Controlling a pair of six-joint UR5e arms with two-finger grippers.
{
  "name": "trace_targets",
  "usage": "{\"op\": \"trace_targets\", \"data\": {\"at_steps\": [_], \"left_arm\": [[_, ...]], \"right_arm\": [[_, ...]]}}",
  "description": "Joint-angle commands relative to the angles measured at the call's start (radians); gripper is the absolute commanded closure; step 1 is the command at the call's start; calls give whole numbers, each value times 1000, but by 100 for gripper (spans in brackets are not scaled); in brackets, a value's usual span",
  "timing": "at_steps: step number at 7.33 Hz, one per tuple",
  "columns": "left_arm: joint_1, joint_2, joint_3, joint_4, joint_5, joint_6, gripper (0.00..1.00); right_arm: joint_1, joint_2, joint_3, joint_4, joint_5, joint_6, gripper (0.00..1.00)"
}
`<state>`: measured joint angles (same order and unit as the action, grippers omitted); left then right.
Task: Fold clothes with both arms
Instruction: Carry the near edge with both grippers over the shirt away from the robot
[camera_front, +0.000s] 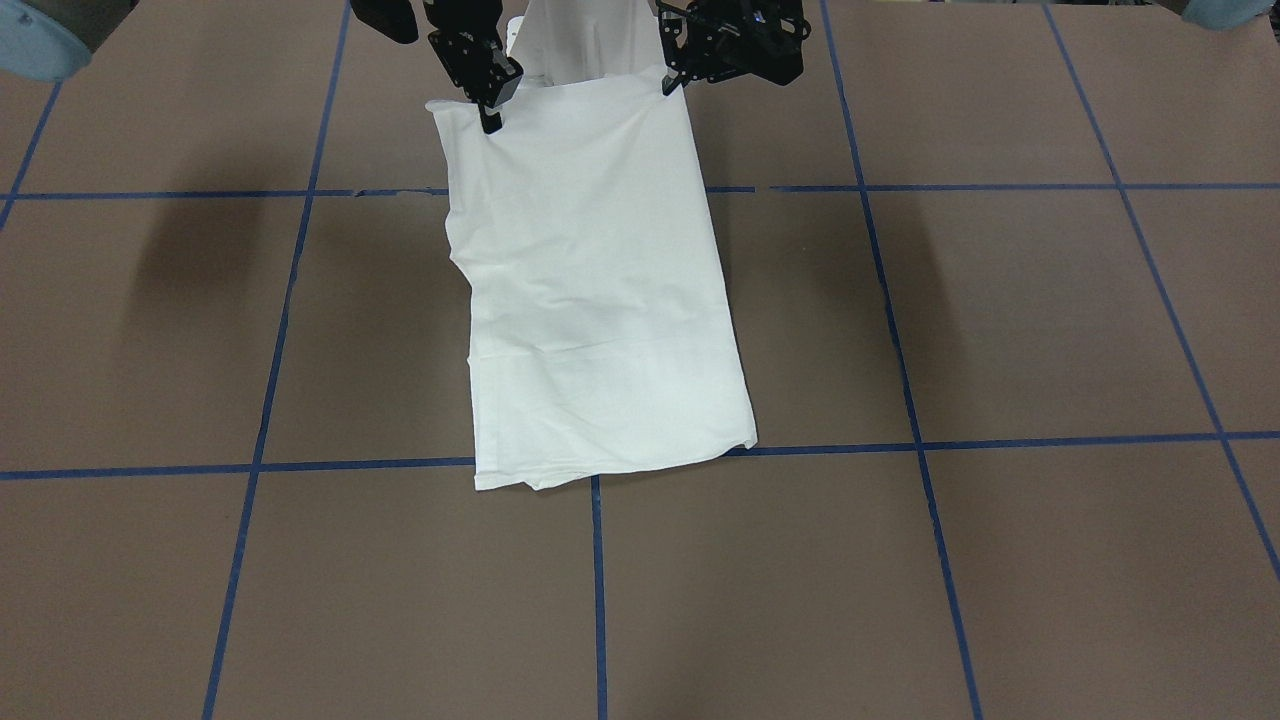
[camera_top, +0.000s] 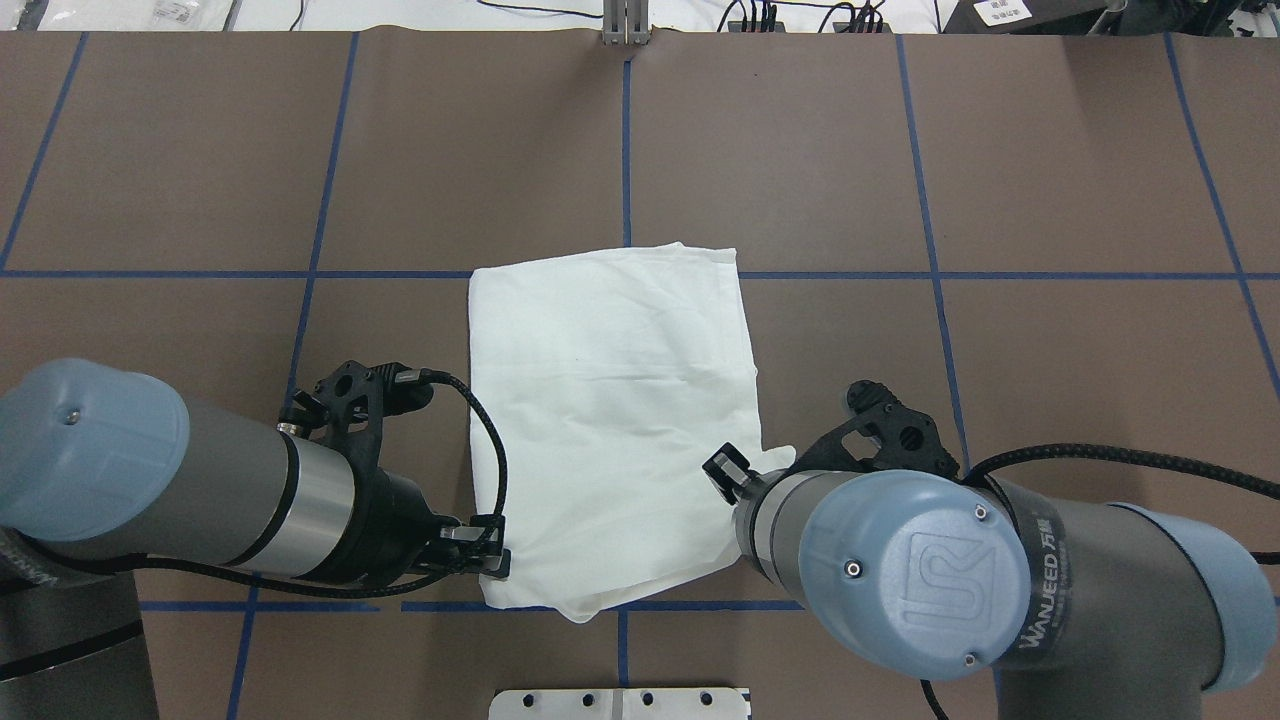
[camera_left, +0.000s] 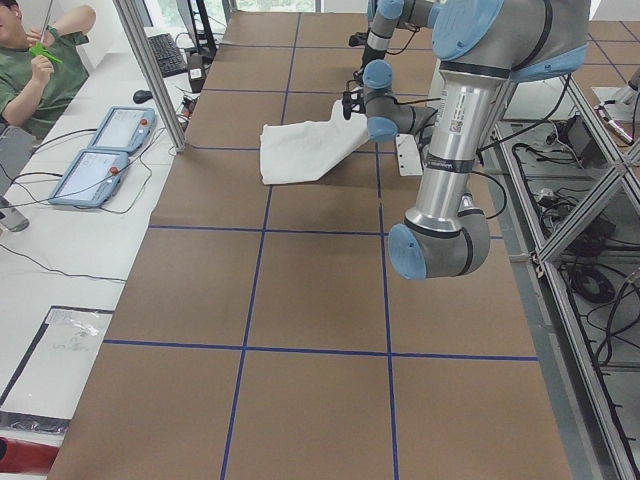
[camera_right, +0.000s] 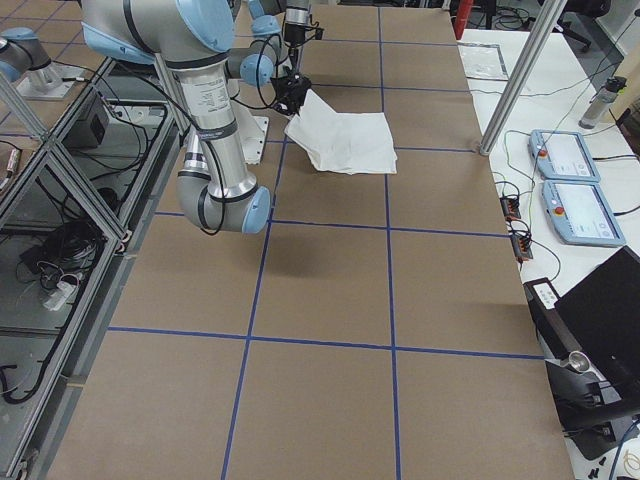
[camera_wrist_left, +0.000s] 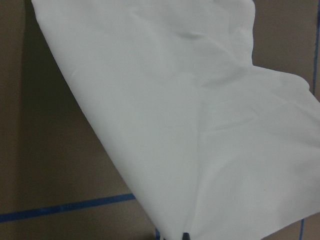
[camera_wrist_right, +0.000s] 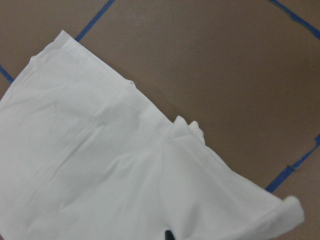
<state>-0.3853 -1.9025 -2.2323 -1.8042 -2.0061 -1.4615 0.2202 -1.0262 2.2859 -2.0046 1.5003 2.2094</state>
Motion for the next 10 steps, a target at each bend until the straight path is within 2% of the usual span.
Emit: {"op": "trace_targets", "data": {"at_steps": [1, 3, 5, 7, 10], "left_arm": [[-79, -44, 93, 29, -5, 85, 100], [-173, -123, 266, 28, -2, 198, 100], [-242, -215, 458, 10, -2, 303, 100], [-285, -240, 561, -53, -2, 348, 100], [-325, -276, 594, -56, 0, 371, 100]], "right_arm": [[49, 47, -118, 33, -12, -165, 100], [115, 60, -292, 211, -12, -239, 100], [175, 107, -450, 305, -11, -287, 100], [215, 179, -593, 361, -9, -316, 100], [266, 199, -606, 368, -2, -384, 100]]}}
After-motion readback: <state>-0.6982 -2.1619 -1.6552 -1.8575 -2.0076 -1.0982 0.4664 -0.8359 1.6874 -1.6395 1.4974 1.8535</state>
